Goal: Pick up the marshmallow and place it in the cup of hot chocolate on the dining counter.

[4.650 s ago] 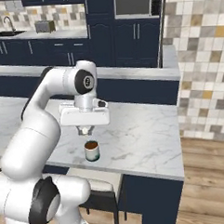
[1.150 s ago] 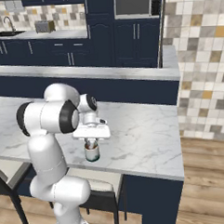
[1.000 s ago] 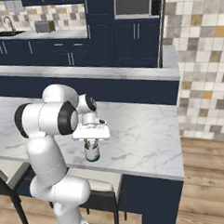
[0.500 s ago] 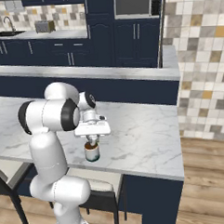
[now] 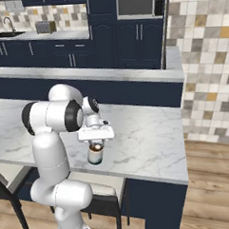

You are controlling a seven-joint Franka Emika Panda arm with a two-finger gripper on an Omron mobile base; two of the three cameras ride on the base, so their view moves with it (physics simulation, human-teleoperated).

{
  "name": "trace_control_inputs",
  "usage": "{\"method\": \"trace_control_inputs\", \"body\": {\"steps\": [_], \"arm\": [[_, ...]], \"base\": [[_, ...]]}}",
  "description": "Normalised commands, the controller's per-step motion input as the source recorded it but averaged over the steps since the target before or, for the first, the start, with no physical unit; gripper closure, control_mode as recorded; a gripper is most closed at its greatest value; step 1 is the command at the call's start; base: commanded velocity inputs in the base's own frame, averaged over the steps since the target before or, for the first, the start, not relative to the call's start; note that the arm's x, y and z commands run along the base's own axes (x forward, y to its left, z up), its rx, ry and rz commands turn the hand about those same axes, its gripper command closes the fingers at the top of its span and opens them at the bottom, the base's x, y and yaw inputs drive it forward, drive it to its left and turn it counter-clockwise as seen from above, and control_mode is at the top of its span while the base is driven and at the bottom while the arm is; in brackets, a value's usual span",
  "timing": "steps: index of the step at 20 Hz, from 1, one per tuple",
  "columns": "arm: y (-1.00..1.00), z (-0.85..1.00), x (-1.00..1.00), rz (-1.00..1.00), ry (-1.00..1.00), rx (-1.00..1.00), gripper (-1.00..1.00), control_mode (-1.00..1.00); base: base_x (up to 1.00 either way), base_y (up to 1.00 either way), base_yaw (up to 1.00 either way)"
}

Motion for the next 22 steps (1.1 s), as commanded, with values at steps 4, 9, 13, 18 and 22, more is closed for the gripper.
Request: {"method": "trace_control_inputs", "body": {"steps": [4, 9, 13, 18, 22], "arm": [[0.07, 0.00, -0.25, 0.00, 0.00, 0.00, -1.00, -1.00], [0.29, 0.00, -0.26, 0.00, -0.01, 0.00, -1.00, -1.00], [0.44, 0.11, -0.04, 0.00, -0.04, 0.00, -1.00, -1.00], [0.10, 0.45, -0.06, 0.00, -0.09, 0.00, -1.00, -1.00], [0.00, 0.58, -0.15, 0.00, -0.12, 0.03, -1.00, -1.00]], "base": [[0.00, 0.00, 0.00], [0.00, 0.00, 0.00], [0.00, 0.00, 0.00], [0.00, 0.00, 0.00], [0.00, 0.00, 0.00]]}}
